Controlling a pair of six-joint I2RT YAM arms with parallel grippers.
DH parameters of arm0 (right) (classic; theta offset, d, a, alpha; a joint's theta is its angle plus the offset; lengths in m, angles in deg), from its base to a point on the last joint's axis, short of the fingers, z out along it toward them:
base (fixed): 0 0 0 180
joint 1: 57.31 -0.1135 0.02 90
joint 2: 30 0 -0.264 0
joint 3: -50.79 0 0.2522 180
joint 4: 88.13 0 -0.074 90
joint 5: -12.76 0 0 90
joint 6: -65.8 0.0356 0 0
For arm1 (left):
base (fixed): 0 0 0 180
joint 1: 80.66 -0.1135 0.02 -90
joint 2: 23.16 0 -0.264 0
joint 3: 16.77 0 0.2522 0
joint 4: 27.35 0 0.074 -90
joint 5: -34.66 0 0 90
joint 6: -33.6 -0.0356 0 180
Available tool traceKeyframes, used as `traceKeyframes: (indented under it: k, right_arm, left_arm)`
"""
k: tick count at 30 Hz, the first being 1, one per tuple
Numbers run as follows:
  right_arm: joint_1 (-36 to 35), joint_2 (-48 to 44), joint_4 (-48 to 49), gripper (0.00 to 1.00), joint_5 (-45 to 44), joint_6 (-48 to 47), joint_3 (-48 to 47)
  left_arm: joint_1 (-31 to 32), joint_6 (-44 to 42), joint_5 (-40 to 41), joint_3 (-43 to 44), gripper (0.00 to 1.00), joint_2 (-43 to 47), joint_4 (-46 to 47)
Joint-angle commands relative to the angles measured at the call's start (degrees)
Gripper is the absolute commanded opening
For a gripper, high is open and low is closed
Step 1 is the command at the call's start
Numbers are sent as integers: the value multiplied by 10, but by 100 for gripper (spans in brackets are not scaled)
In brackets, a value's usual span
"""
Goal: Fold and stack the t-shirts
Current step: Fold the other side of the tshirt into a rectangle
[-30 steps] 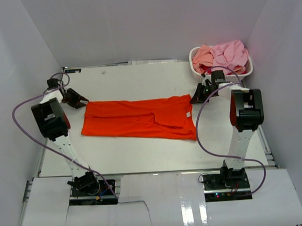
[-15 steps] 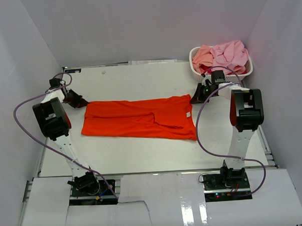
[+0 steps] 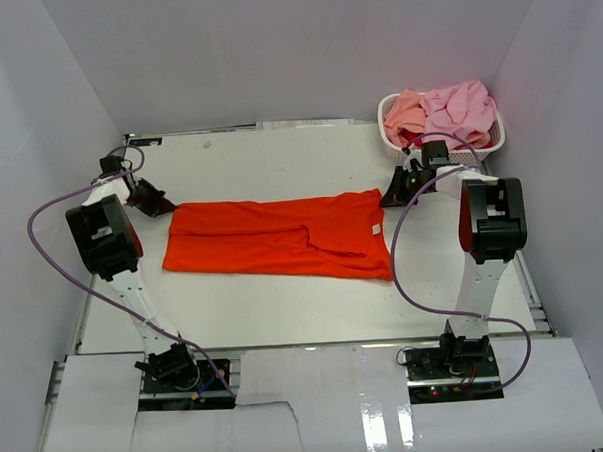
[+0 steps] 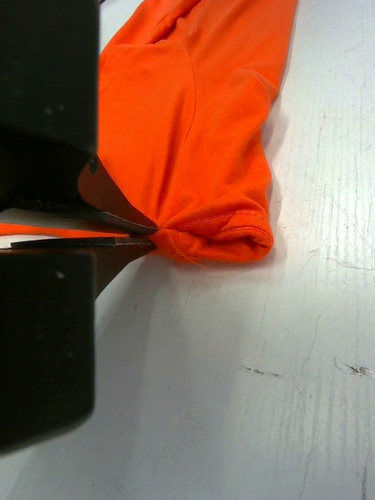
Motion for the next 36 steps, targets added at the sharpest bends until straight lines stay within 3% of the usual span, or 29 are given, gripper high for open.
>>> traceKeyframes:
  k: [1, 22, 23, 24, 29, 36]
  right_arm:
    - [4, -4, -2, 8, -21, 6, -3]
    - [9, -24, 23, 9, -66, 47, 44]
    - [9, -24, 24, 26, -66, 47, 44]
    - [9, -25, 23, 34, -73, 44, 42]
    - [9, -37, 3, 60, -88, 28, 14]
    - [9, -25, -43, 62, -104, 12, -57]
  left_arm:
    - [3, 1, 33, 17, 0, -5, -9]
    - [-4, 9, 38, -1, 0, 4, 0]
    - [-4, 9, 37, 0, 0, 4, 1]
    - [-4, 8, 36, 0, 0, 4, 0]
    - [-5, 8, 30, -2, 0, 4, 2]
    - [-4, 7, 28, -3, 0, 5, 5]
